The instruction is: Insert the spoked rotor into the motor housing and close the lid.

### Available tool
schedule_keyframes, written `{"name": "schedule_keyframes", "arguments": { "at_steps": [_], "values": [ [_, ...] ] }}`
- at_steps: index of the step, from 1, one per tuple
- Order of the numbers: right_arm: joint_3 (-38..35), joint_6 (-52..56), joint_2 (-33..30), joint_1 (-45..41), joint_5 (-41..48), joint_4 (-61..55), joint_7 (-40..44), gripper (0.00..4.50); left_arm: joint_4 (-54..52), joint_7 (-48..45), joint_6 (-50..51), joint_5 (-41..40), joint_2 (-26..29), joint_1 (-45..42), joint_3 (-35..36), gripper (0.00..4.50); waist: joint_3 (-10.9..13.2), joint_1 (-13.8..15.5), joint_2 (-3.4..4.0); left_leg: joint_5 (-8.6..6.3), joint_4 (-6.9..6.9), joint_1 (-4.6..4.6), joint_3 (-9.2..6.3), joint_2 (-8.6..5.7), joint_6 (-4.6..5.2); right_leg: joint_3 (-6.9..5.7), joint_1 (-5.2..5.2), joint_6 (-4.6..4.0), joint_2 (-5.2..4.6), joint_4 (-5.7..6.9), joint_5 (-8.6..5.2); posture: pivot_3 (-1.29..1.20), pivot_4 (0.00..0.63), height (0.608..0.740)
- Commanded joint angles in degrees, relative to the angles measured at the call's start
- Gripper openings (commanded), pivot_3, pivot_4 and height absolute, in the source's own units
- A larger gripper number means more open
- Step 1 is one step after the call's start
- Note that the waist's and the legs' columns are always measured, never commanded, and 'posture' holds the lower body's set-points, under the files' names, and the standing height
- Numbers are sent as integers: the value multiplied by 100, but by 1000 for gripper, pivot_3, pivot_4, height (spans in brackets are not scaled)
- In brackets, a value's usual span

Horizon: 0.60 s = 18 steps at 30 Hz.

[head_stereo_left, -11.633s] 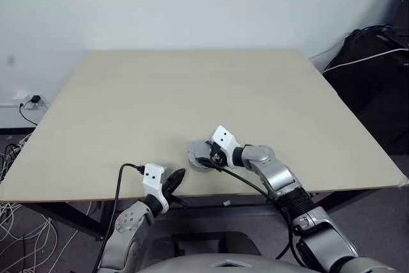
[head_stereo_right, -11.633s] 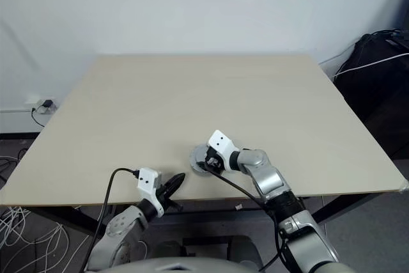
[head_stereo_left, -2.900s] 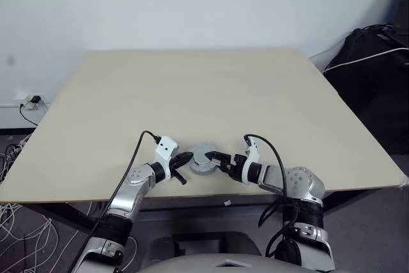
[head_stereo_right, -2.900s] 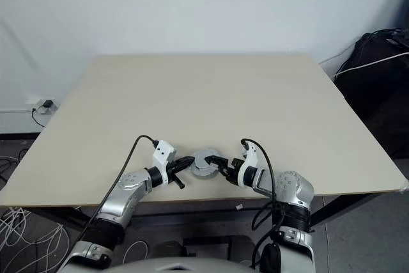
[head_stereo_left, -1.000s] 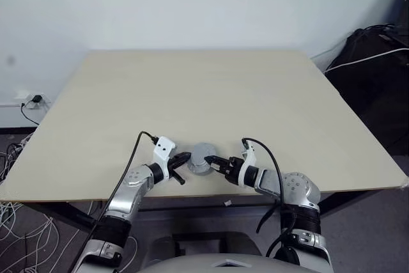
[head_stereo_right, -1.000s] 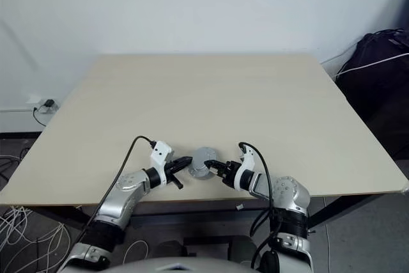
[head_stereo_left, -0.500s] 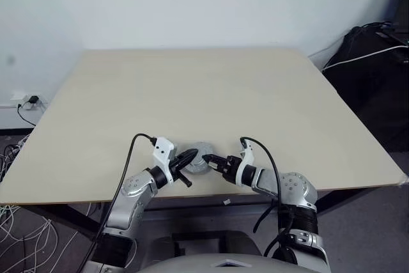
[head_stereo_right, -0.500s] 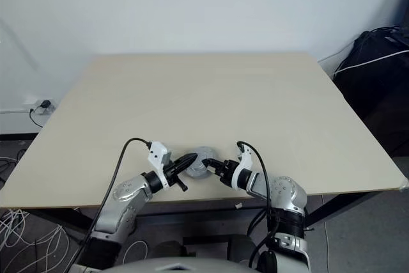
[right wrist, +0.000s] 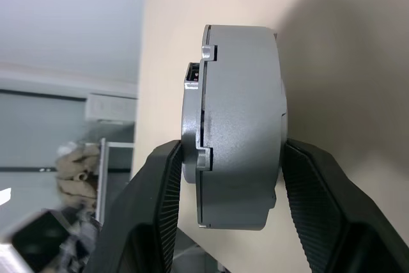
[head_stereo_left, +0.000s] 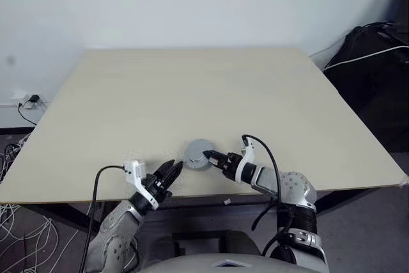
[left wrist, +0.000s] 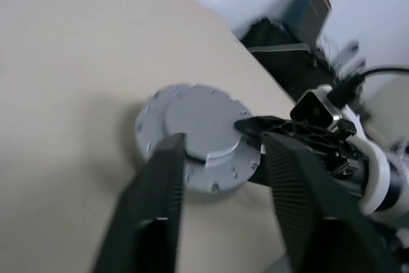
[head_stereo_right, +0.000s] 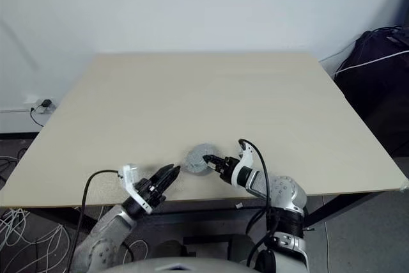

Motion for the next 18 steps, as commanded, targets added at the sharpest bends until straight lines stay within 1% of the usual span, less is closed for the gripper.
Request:
{"name": "schedule_keyframes", "arguments": {
  "at_steps": [1,2,4,7,13,18],
  "values": [
    [-40,-54,79,-255,448,-437,50,2114,-238,152,237,-830,-251,142,333,3592,0,1,0,0,0,-1,0,1,1,-1,0,0,0,-2,0,0,0,740],
    [-29,-41,94,-271,492,-465,26,2114,-206,177,341,-1074,-307,186,427,3960,0,2,0,-1,0,-4,-1,1,2,-2,-1,0,0,-4,0,0,0,740],
    [-5,-17,116,-294,580,-518,-10,2114,-142,213,505,-1489,-407,239,581,4475,0,1,0,-1,0,-10,-3,1,3,-4,-2,0,0,-10,0,0,0,740],
    [14,41,133,-319,732,-590,-46,2114,-112,218,723,-2007,-519,284,702,4500,0,1,0,-3,0,-18,-5,-2,5,-8,-4,1,1,-21,2,0,0,740],
    [75,253,235,-301,1045,-815,-204,2114,-45,184,1119,-2670,-575,252,731,4500,0,-2,0,-6,0,-30,-7,-31,11,-9,-5,7,0,-38,6,0,0,740],
    [185,481,386,-212,1313,-1086,-369,2113,88,214,1400,-2921,-535,137,665,4500,0,-2,0,-6,0,-30,-7,-34,10,-9,-4,7,0,-40,6,0,0,740]
  ]
}}
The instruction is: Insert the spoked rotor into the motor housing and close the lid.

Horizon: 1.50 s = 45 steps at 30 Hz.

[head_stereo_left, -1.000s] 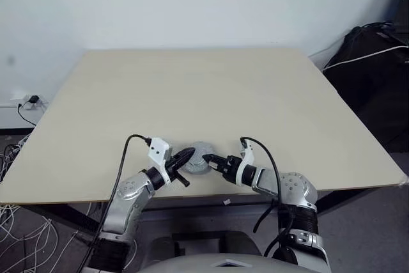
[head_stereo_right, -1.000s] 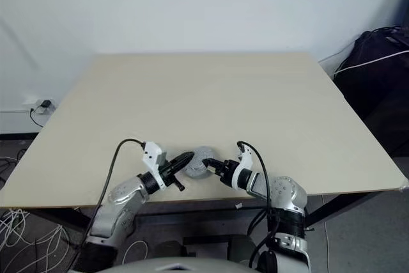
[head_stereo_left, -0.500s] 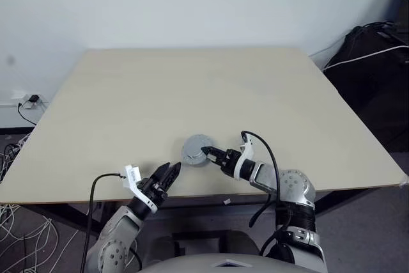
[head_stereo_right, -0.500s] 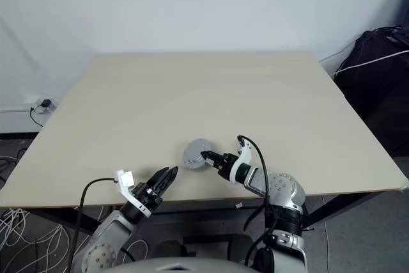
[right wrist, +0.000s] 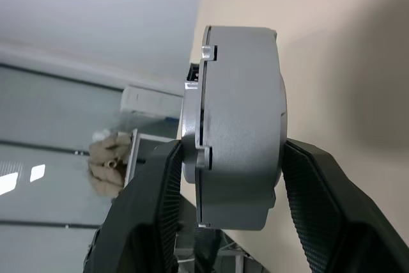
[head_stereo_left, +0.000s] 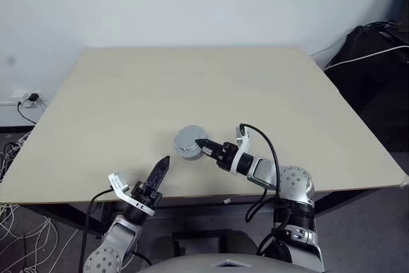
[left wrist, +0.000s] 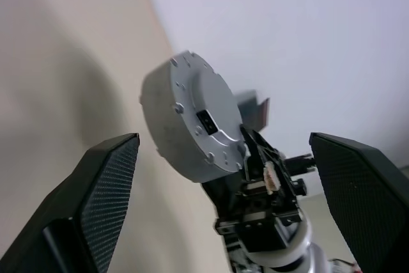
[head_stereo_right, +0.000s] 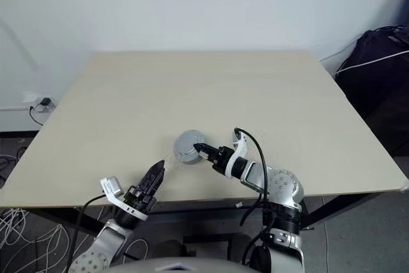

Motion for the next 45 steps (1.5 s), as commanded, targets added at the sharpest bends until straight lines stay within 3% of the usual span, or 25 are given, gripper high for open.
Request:
{"name": "schedule_keyframes", "arguments": {
  "at_steps": [1,28,41,45],
  "values": [
    [98,112,247,-94,499,-466,-33,2113,-6,-34,147,-207,-15,-118,-71,4500,0,-3,-1,0,0,0,0,0,0,-1,0,0,0,0,0,0,0,740],
    [397,705,225,58,2010,-745,-1020,2113,192,-361,103,-589,-331,-451,26,4500,-2,-15,-1,1,1,1,0,-2,-2,1,2,0,2,0,1,0,0,740],
    [512,536,91,109,2521,-630,-1327,2113,263,-364,181,-712,-220,-506,-31,4500,-3,-15,-2,0,2,1,0,-2,0,2,3,1,2,-1,2,0,0,740],
    [573,476,47,111,2603,-615,-1378,2113,288,-374,217,-736,-195,-530,-43,3633,-3,-15,-2,1,1,1,0,-2,0,2,3,2,2,-1,2,0,0,740]
  ]
}}
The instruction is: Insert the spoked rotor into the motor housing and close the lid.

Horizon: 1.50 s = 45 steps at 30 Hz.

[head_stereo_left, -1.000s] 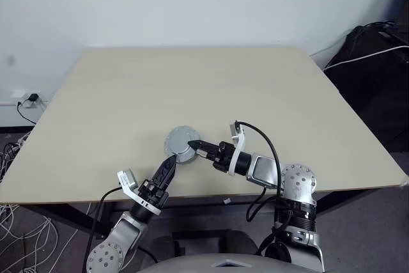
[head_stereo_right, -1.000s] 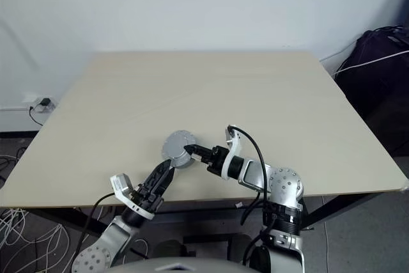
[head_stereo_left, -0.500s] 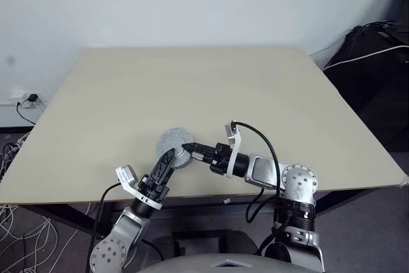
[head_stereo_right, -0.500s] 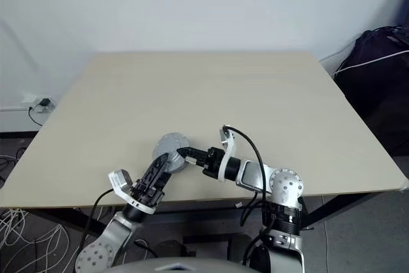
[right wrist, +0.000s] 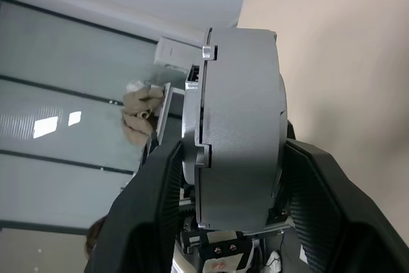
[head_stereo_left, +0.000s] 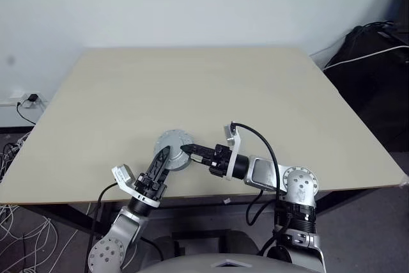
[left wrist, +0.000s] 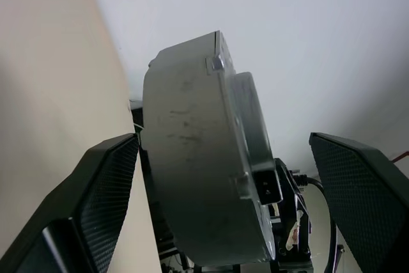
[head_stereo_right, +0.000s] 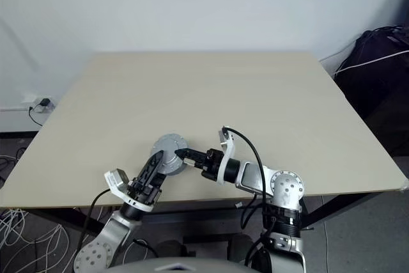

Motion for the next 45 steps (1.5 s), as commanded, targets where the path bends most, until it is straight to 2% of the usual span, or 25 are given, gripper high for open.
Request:
{"name": "schedule_keyframes", "arguments": {
  "at_steps": [1,4,13,21,28,29,38,45],
  "values": [
    [98,-183,130,-25,398,-155,62,2113,24,-95,74,-104,-43,-111,-59,3324,0,1,0,0,0,0,0,0,0,0,0,0,0,0,0,0,0,740],
    [143,-239,82,-21,444,-152,47,2113,29,-120,104,-113,-37,-116,-60,2372,-1,3,-2,0,0,0,-1,0,0,-1,1,1,0,0,1,0,0,740],
    [234,-420,-16,16,524,-130,-26,2113,71,-144,106,-136,13,-150,-81,2301,-2,-3,-2,0,1,1,0,0,0,0,1,2,0,0,1,0,0,740],
    [367,-891,-72,124,147,-129,47,2113,69,-164,92,-118,23,-128,-79,2299,-2,-4,-3,0,2,1,0,0,0,0,1,3,0,0,2,0,0,740],
    [477,-983,-157,158,232,-139,130,4344,63,-179,94,-61,7,-127,-65,2153,-4,-5,-5,0,3,1,0,0,0,0,2,3,0,-1,2,0,0,740],
    [489,-997,-166,158,233,-136,127,4500,63,-184,97,-50,5,-128,-64,2141,-4,-6,-5,0,3,1,0,0,0,0,2,3,0,0,2,0,0,740],
    [553,-1117,-215,149,181,-96,69,4500,55,-210,110,-5,10,-120,-61,2135,-4,-4,-5,0,3,1,0,0,0,0,2,3,0,0,2,0,0,740],
    [537,-1452,-140,158,-127,1,-298,4500,65,-179,52,-17,-47,-98,-21,2118,-4,-4,-5,0,4,1,1,0,0,1,2,3,0,0,2,0,0,740]
  ]
}}
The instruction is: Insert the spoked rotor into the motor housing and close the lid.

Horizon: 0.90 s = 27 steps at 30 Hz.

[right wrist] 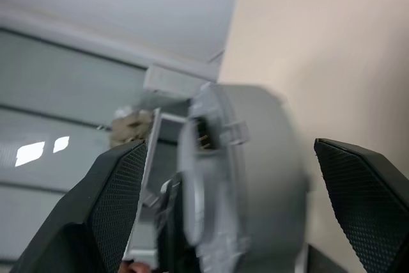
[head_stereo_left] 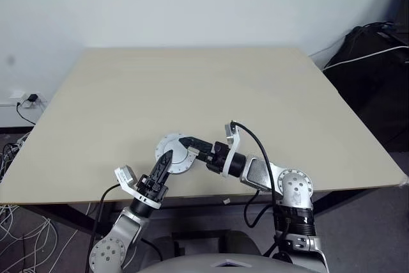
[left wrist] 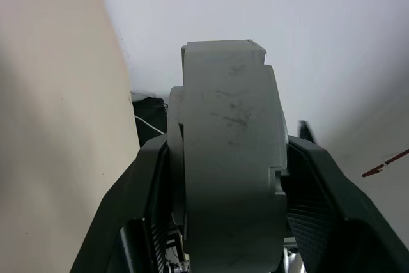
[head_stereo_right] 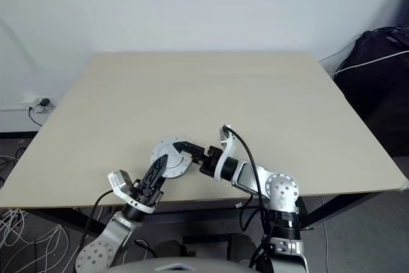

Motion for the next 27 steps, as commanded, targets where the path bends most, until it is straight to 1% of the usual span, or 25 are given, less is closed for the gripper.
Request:
{"name": "schedule_keyframes", "arguments": {
  "at_steps": [1,5,12,17,23,25,27],
  "values": [
    [-27,-352,95,-41,-187,-76,-172,4500,-137,-90,-43,-96,-93,-71,-11,2118,0,-1,0,0,0,0,0,0,0,0,0,0,0,0,0,0,0,740],
    [-133,-712,155,-34,-491,39,-352,4500,-104,-30,-89,-167,-178,-59,73,2118,0,1,1,0,0,0,0,0,-1,0,0,0,0,0,0,0,0,740],
    [-180,-829,183,-22,-504,15,-316,4500,-96,129,-268,-279,-346,-5,222,2118,0,-4,1,0,0,0,0,1,-1,0,0,0,0,0,0,0,0,740],
    [-157,-843,186,0,-505,8,-301,4500,-109,301,-620,-289,-502,-24,340,2118,-1,1,0,0,1,0,0,1,0,1,0,-1,0,0,0,0,0,740],
    [-129,-832,208,51,-531,-9,-332,4500,-81,837,-1440,-170,-723,-242,470,2118,-1,10,-1,0,1,0,0,1,0,1,1,-1,0,0,0,0,0,740],
    [-110,-823,206,71,-555,-4,-329,4500,-61,1181,-1874,-22,-835,-359,526,2118,-3,17,-5,0,1,0,0,1,0,1,1,-1,0,0,1,0,0,740],
    [-97,-816,205,89,-573,-1,-317,4500,-28,1385,-2179,-83,-908,-459,576,2118,-6,27,-8,0,2,0,0,1,0,0,2,-1,0,0,1,0,0,740]
  ]
}}
